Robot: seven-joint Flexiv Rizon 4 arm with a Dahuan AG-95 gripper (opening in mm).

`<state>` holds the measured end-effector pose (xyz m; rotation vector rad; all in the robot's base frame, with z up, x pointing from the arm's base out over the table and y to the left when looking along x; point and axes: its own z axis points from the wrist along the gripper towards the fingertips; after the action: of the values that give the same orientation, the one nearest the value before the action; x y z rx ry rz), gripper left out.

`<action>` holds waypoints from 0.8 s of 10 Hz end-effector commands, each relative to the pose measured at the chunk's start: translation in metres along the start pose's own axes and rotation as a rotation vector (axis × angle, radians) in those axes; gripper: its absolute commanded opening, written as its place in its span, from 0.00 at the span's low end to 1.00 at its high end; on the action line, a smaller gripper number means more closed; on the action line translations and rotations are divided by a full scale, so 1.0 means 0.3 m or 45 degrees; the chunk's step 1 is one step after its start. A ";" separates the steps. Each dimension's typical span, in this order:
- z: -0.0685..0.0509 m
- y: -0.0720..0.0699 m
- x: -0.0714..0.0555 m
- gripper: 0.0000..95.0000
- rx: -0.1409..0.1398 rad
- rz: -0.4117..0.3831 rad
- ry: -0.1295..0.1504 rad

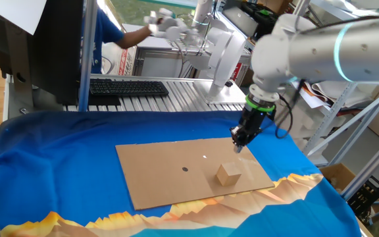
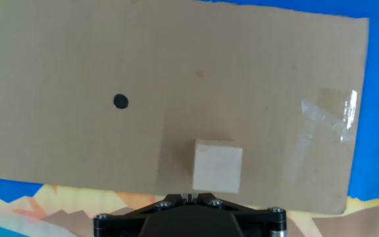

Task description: Use the gripper to push the small block from left to right

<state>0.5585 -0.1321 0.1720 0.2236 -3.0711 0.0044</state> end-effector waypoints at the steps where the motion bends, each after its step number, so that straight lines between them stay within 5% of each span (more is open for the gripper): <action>1: 0.000 0.003 0.008 0.00 0.049 0.079 0.014; 5: 0.000 0.003 0.008 0.00 0.054 0.173 0.004; 8: 0.000 0.003 0.008 0.00 0.026 0.215 -0.013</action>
<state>0.5568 -0.1321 0.1717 -0.0529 -3.0923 0.0467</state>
